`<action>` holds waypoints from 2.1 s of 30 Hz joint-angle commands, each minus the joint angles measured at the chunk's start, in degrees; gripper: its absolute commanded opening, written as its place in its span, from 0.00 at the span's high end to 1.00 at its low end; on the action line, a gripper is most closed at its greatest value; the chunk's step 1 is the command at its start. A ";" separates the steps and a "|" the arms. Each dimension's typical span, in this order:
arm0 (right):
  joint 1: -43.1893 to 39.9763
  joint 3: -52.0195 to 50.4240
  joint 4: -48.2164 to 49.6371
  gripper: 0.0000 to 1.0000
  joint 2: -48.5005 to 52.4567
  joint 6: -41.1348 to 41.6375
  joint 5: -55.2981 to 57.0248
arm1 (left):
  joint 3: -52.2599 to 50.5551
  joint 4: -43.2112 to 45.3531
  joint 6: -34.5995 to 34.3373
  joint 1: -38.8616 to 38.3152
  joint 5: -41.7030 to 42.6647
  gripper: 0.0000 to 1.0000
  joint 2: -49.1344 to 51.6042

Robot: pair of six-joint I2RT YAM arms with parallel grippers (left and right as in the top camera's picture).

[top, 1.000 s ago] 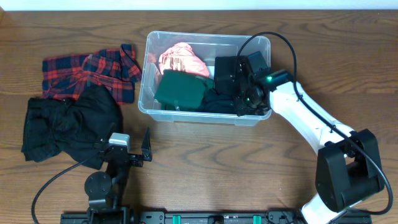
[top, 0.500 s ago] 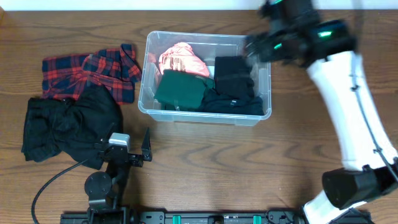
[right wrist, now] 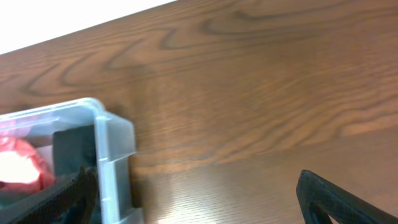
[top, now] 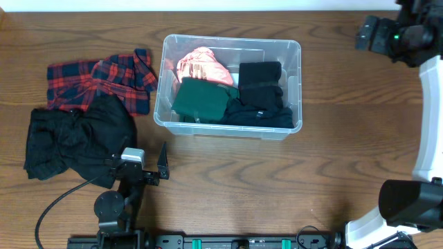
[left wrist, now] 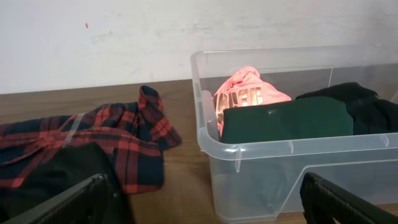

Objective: Pack container
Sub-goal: 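Move the left gripper to the black garment and grasp it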

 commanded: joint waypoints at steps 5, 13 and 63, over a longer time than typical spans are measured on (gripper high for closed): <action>-1.42 -0.46 -0.20 0.01 0.04 0.76 0.17 | -1.09 0.13 -0.50 0.24 -2.03 0.02 -0.04; -1.42 -0.46 -0.20 0.01 0.04 0.76 0.17 | 7.98 2.51 -0.48 0.66 -8.00 0.02 1.03; -1.38 -0.46 -0.20 0.01 0.04 0.76 0.17 | 40.17 -15.96 -7.17 1.55 -32.92 0.02 84.19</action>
